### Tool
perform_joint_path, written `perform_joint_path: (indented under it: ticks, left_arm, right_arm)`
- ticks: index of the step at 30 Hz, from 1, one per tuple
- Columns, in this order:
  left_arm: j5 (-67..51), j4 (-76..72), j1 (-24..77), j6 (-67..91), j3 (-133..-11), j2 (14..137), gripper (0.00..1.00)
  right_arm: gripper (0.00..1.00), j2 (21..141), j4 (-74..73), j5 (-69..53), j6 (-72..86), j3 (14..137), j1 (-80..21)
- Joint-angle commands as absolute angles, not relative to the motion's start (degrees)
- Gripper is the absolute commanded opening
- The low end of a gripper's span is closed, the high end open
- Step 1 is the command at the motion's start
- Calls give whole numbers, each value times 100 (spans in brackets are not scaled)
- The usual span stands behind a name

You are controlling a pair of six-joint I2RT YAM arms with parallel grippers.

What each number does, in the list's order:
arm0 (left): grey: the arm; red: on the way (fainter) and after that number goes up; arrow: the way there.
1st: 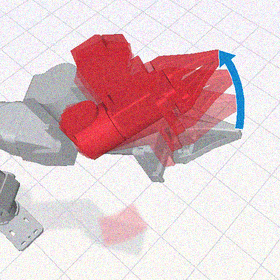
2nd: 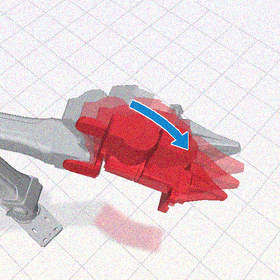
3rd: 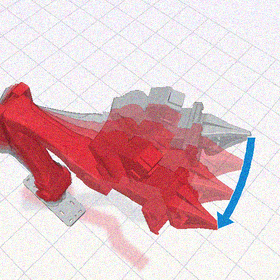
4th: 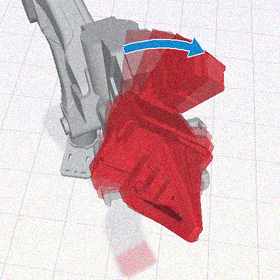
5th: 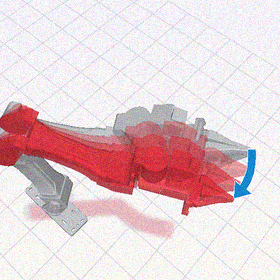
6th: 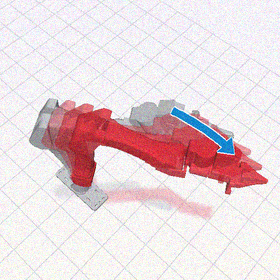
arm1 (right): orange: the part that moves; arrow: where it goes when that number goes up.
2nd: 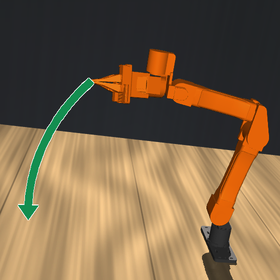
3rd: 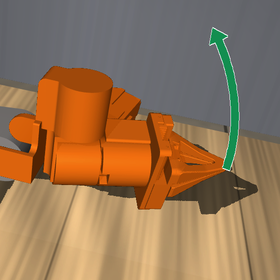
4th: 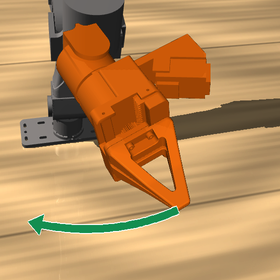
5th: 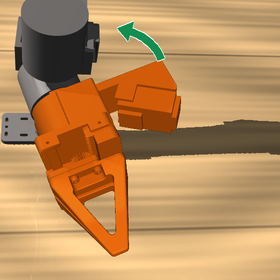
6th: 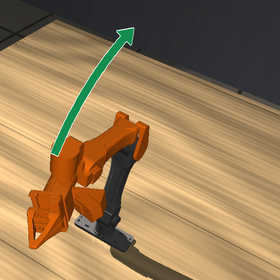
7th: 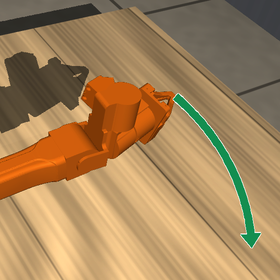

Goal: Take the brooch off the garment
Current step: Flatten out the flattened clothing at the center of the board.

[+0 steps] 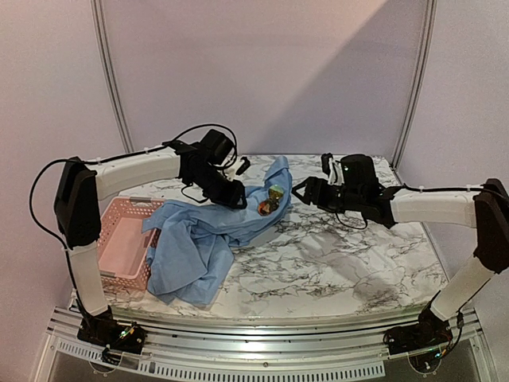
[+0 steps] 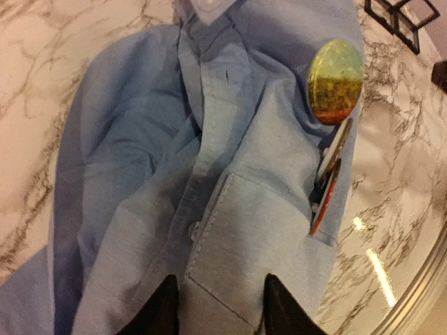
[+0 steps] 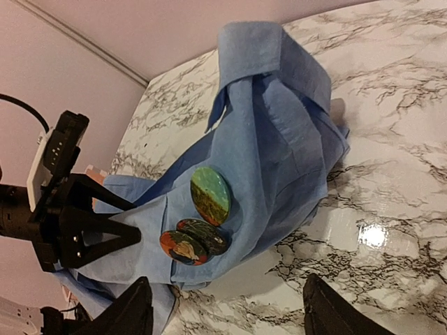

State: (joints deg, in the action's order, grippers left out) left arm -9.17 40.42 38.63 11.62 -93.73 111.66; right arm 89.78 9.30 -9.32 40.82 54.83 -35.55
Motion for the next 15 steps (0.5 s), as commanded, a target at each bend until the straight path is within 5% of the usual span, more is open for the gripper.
perform_joint_path:
  ticks: [1, 10, 15]
  left_arm:
    - [-1082, 3950, 3929, 1162, -9176, 11114, 28]
    - [-1278, 3886, 3929, 1233, -9053, 11092, 10]
    - [-1306, 3877, 3929, 1254, -9040, 11074, 9]
  right_arm:
    - [68, 9556, 1464, -1486, 4390, 5735, -3537]
    - [44, 10510, 1521, -1665, 4496, 6328, -3544]
    - [38, 10805, 1482, -1641, 4516, 6506, -3548]
